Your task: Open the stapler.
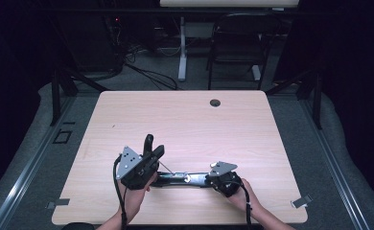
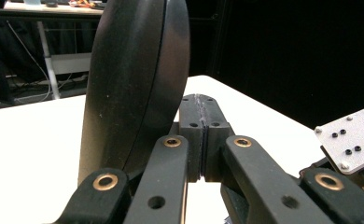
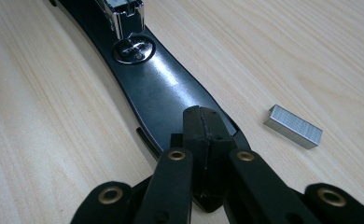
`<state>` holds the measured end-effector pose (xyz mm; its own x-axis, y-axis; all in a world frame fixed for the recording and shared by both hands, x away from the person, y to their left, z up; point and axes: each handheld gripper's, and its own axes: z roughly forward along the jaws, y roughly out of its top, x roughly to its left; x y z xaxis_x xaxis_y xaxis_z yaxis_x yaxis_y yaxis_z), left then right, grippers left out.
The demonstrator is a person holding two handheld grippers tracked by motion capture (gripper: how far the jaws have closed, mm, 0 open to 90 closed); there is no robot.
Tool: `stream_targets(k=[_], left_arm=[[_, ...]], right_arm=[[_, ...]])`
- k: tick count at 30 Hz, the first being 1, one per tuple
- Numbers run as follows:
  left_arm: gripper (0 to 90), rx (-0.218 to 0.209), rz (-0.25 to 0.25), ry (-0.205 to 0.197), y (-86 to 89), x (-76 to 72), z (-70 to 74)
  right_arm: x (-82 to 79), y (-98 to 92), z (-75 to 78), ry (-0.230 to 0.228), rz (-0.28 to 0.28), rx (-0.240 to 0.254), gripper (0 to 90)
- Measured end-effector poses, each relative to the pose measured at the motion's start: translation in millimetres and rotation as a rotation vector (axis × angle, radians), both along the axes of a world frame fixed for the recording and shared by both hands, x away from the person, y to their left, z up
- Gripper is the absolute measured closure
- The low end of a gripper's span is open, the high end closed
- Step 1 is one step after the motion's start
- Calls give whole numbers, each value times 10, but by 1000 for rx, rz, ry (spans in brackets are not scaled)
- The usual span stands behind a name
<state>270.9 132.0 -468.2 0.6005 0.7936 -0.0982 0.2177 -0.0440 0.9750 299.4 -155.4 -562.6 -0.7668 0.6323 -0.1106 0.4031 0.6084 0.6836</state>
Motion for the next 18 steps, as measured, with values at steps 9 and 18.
stream_targets(k=[9, 18], left_arm=[[897, 2, 9, 0, 48, 2, 5], [872, -36, 77, -15, 207, 10, 41]], right_arm=[[2, 0, -3, -4, 2, 3, 900], [-1, 2, -1, -1, -2, 1, 900]])
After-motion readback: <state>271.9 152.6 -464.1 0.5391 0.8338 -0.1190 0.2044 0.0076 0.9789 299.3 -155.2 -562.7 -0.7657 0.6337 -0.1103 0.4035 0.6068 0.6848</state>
